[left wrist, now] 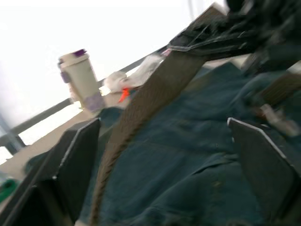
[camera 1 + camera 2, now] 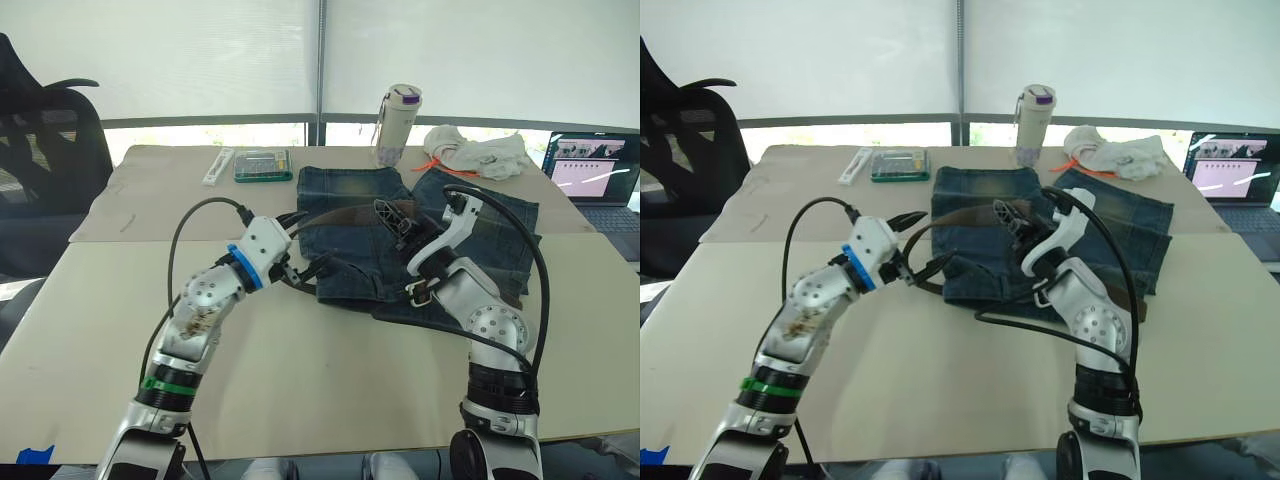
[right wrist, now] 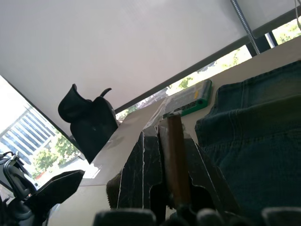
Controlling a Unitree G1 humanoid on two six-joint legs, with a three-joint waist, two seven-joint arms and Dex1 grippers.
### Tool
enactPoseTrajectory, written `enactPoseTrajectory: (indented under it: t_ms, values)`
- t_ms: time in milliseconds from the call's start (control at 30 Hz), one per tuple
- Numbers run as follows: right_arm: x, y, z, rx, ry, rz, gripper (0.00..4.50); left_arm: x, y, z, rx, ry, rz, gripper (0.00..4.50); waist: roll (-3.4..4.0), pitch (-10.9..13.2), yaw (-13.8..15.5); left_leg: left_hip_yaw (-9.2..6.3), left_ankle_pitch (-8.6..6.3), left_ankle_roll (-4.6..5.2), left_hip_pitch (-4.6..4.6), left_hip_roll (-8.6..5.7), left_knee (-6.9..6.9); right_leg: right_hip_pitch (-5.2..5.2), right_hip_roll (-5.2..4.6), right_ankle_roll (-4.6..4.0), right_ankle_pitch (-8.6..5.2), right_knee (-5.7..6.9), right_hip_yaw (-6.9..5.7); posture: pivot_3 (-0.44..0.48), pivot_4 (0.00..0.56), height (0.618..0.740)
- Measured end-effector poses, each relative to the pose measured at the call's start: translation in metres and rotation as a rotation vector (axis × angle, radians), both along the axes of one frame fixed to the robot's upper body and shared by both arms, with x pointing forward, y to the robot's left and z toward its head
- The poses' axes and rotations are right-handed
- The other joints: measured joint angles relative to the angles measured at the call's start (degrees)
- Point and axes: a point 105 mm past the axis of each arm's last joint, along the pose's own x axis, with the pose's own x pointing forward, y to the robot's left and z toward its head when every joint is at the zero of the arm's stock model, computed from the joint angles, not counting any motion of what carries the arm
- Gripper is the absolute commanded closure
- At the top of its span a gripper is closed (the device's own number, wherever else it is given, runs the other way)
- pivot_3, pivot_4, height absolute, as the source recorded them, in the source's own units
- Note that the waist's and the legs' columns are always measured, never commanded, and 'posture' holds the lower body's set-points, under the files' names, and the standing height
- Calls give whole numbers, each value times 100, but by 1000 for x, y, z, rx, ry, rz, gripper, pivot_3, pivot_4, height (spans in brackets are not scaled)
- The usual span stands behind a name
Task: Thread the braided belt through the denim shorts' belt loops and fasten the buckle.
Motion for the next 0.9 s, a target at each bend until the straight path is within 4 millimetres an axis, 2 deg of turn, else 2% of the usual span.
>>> enactPoseTrajectory:
  t_ms: [167,233,333,533,667,833,900]
  values:
    - [1,2,-1,14,1,-1,4500,-18,-15,3,-135,204,-160,29,0,0,12,-4,0,1,1,-2,5,7,0,1,-1,-2,0,0,150,737]
    - [0,2,0,24,-2,6,4500,-20,-20,6,-278,354,-217,29,0,0,10,-7,0,1,3,-1,5,8,1,1,-1,-1,3,0,150,737]
    - [-3,6,4,47,-15,38,4500,-17,-28,11,-471,535,-280,29,0,0,10,-11,0,1,3,-1,6,11,5,1,-1,-2,3,0,150,737]
    - [-12,12,15,121,-34,120,4500,0,-23,3,-644,763,-281,29,0,0,2,-11,5,-6,7,0,5,11,21,1,-1,-4,12,0,150,737]
    - [-21,22,22,174,-40,199,4500,1,-28,3,-692,805,-325,29,0,0,16,-11,5,-7,4,-1,5,12,21,0,0,-8,13,0,150,737]
    - [-33,34,22,176,-34,275,4500,3,-35,19,-744,782,-384,29,0,0,20,-12,5,-6,4,-2,6,15,22,0,0,-9,15,0,150,737]
    - [-33,34,19,182,-18,275,4500,5,-34,25,-782,777,-399,600,0,0,13,-12,5,-6,5,-2,5,14,23,0,0,-9,17,0,150,737]
